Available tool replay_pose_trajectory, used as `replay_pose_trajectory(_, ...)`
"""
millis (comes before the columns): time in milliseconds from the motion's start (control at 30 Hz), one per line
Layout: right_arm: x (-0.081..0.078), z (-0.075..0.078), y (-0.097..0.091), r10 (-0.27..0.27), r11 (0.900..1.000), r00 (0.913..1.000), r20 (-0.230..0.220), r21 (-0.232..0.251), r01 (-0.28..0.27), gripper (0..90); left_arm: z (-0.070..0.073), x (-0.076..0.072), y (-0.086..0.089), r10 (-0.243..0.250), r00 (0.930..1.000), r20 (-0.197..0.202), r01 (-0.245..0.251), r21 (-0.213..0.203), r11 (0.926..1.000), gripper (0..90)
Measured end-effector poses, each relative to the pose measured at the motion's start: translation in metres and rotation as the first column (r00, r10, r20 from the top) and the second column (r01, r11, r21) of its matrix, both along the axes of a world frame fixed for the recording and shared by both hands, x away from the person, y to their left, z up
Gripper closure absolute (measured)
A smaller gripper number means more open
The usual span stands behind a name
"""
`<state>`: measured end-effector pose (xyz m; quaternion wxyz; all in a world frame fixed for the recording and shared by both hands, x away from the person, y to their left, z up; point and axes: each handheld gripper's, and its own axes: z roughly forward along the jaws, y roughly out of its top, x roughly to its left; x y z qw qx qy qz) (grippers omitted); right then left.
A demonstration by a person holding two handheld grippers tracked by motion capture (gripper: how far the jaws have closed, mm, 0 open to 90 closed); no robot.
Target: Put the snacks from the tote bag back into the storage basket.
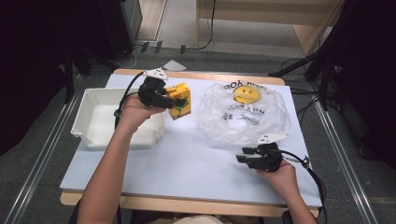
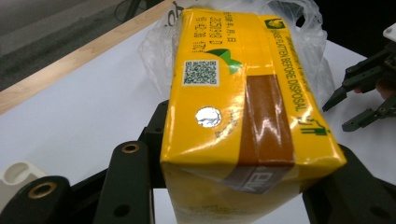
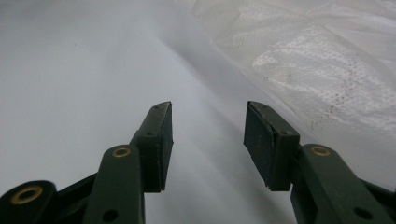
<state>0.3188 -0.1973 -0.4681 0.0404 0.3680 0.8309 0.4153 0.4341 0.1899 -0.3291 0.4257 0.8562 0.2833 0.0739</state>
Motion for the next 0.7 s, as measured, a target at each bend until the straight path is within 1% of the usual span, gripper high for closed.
replay_pose_trajectory(133, 0.000, 0.000, 0.000, 0.002, 1.0000, 1.0000, -0.001, 0.000, -0.002, 52.7, 0.001, 0.002, 0.009, 0.026, 0.9997, 0.000, -0.026, -0.010, 0.9996, 52.2)
replay_pose_trajectory(333, 0.000, 0.000, 0.000, 0.001, 1.0000, 1.0000, -0.002, 0.000, -0.001, 52.7, 0.002, 0.004, 0.020, 0.053, 0.9986, -0.002, -0.053, -0.016, 0.9985, 52.2)
replay_pose_trajectory(433, 0.000, 0.000, 0.000, 0.001, 1.0000, 1.0000, -0.001, -0.001, -0.001, 52.7, 0.001, 0.006, 0.025, 0.059, 0.9983, -0.001, -0.059, -0.012, 0.9982, 52.2)
replay_pose_trajectory(633, 0.000, 0.000, 0.000, 0.001, 1.0000, 1.0000, -0.002, -0.003, -0.001, 52.7, 0.002, 0.007, 0.036, 0.094, 0.9956, 0.005, -0.094, -0.010, 0.9955, 52.2)
replay_pose_trajectory(700, 0.000, 0.000, 0.000, 0.001, 1.0000, 1.0000, -0.001, -0.003, -0.001, 52.5, 0.002, 0.007, 0.040, 0.101, 0.9949, 0.009, -0.101, -0.002, 0.9949, 52.2)
